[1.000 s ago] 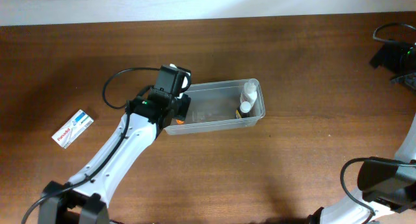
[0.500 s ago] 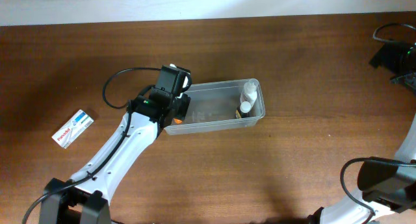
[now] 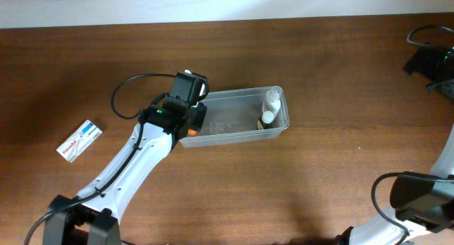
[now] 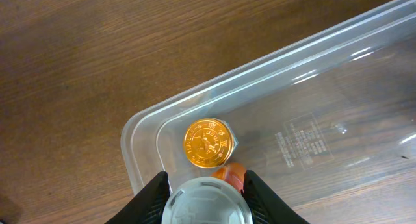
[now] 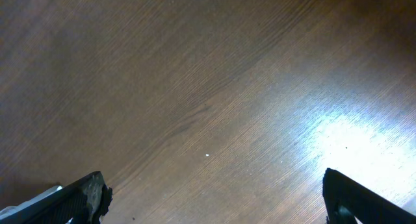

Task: Pack container
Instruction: 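Lower the tube upright into the container beside the gold tin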

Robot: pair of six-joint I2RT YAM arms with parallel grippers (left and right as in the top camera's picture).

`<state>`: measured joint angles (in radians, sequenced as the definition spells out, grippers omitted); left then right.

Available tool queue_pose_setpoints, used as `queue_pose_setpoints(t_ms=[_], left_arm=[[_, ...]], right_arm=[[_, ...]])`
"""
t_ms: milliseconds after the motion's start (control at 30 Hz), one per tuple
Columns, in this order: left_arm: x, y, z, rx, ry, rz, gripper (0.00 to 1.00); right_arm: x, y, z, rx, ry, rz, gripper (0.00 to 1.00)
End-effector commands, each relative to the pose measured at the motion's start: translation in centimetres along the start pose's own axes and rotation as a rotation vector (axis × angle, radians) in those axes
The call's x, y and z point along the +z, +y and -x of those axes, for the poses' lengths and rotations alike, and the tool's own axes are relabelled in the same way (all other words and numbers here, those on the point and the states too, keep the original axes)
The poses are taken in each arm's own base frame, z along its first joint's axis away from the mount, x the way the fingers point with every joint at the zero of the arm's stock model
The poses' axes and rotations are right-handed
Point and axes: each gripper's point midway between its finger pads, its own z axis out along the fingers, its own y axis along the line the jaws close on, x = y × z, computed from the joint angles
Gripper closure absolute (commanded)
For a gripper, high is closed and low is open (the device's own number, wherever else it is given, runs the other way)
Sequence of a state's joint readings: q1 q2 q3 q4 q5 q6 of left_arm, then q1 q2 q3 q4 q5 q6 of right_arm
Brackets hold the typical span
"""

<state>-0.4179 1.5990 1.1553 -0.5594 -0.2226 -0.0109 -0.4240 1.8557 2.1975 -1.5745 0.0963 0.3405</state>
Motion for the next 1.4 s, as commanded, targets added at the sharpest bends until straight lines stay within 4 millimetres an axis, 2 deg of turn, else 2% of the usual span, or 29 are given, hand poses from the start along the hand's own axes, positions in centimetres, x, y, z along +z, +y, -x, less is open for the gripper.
queue_pose_setpoints(t_ms=[0, 133, 233, 367, 1133, 1367], left_arm=[[0.6, 0.6, -0.7, 0.01, 0.024, 0.038, 0.64], [0.6, 0.6, -0.7, 0.01, 0.024, 0.037, 0.63], [0.6, 0.6, -0.7, 0.009, 0.024, 0.037, 0.52], [0.6, 0.6, -0.7, 0.009, 0.024, 0.037, 0.48], [0.4, 0.4, -0.9, 0.01, 0.03, 0.029, 0.48], [-2.1, 1.0, -0.5, 0.002, -0.001, 0.029, 0.48]], right_arm=[[-0.9, -0.1, 0.3, 0.01, -0.028, 0.007, 0.02], [-0.9, -0.1, 0.3, 0.01, -0.028, 0.007, 0.02], [-0.9, -0.1, 0.3, 0.01, -0.028, 0.007, 0.02], [-0.9, -0.1, 0.3, 0.01, -0.028, 0.007, 0.02], [-0.9, -0.1, 0.3, 0.01, -0.028, 0.007, 0.02], [-0.9, -0.1, 0.3, 0.01, -0.028, 0.007, 0.02]])
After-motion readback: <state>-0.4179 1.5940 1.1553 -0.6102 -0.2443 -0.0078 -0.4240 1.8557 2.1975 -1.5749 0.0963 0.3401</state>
